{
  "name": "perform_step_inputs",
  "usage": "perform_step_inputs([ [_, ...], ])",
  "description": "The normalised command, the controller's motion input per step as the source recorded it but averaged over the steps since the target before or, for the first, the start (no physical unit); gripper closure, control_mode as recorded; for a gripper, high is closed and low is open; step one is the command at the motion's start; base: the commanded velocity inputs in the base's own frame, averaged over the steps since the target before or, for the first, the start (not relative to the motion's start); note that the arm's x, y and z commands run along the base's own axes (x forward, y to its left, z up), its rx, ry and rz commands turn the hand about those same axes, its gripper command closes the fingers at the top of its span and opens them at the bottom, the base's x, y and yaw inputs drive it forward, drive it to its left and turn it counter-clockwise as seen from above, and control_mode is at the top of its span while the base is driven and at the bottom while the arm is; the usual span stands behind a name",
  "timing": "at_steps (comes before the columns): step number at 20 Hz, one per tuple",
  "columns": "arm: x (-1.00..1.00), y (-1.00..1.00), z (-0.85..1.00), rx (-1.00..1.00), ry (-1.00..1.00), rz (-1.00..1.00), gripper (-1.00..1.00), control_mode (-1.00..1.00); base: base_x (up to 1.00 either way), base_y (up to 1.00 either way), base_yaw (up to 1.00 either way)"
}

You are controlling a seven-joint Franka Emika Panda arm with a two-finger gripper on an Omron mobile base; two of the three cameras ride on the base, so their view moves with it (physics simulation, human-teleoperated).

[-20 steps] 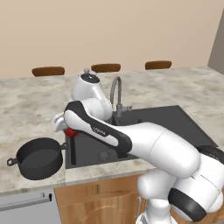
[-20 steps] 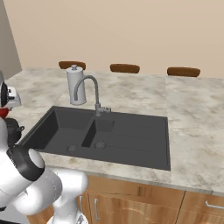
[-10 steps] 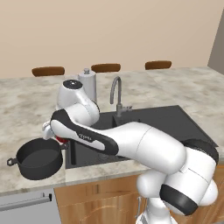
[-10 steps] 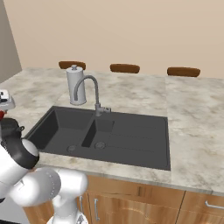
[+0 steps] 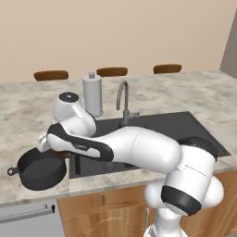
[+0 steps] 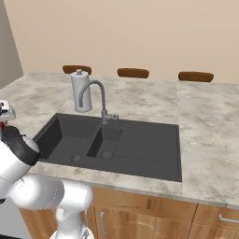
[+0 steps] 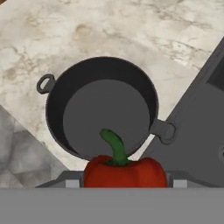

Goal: Dump the bell pepper from the pot into the sink. Then turn on the water and wash the bell pepper. Then turn off the water and put the bell pepper back in the pot.

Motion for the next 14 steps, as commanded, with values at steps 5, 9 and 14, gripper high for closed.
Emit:
perform_step_inputs([
  [5,0.16,0.33,-0.36,-0.01,0.0,0.0,1.0,-1.0,0.0,0.0,0.0],
  [9,0.18,0.31,-0.34,-0.02,0.0,0.0,1.0,-1.0,0.0,0.0,0.0],
  [14,0.19,0.29,-0.3,-0.03,0.0,0.0,1.0,-1.0,0.0,0.0,0.0],
])
